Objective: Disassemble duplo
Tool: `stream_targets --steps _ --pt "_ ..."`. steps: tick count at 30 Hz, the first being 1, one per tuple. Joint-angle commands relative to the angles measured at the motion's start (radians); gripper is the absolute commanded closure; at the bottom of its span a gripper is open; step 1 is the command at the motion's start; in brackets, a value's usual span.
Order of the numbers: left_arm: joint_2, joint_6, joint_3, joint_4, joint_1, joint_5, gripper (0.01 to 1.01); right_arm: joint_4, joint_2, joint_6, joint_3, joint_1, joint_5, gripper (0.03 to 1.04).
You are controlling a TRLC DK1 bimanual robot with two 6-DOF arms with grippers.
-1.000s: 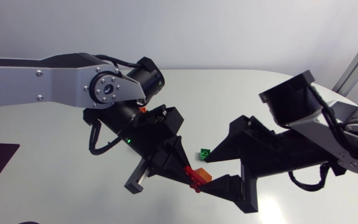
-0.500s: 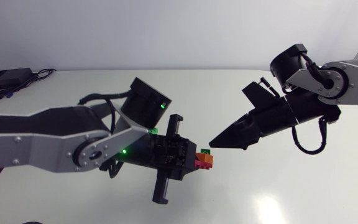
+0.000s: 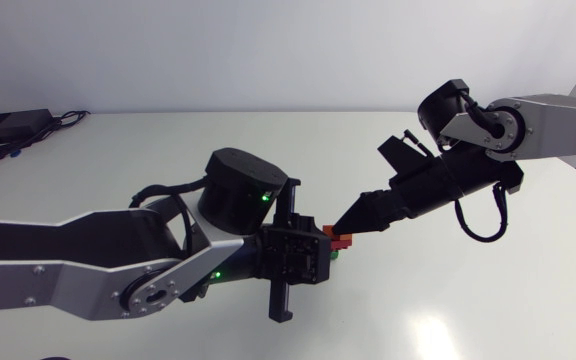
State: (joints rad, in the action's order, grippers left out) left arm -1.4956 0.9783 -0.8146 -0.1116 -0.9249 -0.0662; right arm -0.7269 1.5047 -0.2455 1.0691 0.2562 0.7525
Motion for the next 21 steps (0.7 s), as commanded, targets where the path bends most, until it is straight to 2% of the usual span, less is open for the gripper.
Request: stream_targets --steps 1,5,7,12,13,14,15,21 --pt "0.009 0.023 0.035 -0.020 -0.008 0.011 1.003 -0.006 0.015 0.028 0.005 0.011 -0.005 0.26" --pt "0.012 0.030 0.046 -0.046 -0.019 0.029 1.003 0.011 0.017 0.040 -0.006 0.029 -0.015 0.49" --pt "0.014 0.031 0.051 -0.062 -0.025 0.040 1.003 0.018 0.019 0.046 -0.018 0.043 -0.018 0.56" --pt "0.017 0.030 0.058 -0.102 -0.031 0.057 1.003 0.040 0.022 0.060 -0.035 0.064 -0.035 0.57" --pt "0.021 0.030 0.058 -0.108 -0.031 0.059 1.003 0.040 0.020 0.058 -0.037 0.066 -0.038 0.60" --pt "0.024 0.030 0.060 -0.112 -0.032 0.060 1.003 0.044 0.019 0.058 -0.038 0.068 -0.045 0.70" --pt "0.026 0.030 0.061 -0.112 -0.034 0.062 1.003 0.049 0.014 0.060 -0.038 0.069 -0.053 0.72" --pt "0.032 0.017 0.088 -0.071 -0.065 0.060 1.002 0.092 -0.023 0.063 -0.031 0.077 -0.091 0.74"
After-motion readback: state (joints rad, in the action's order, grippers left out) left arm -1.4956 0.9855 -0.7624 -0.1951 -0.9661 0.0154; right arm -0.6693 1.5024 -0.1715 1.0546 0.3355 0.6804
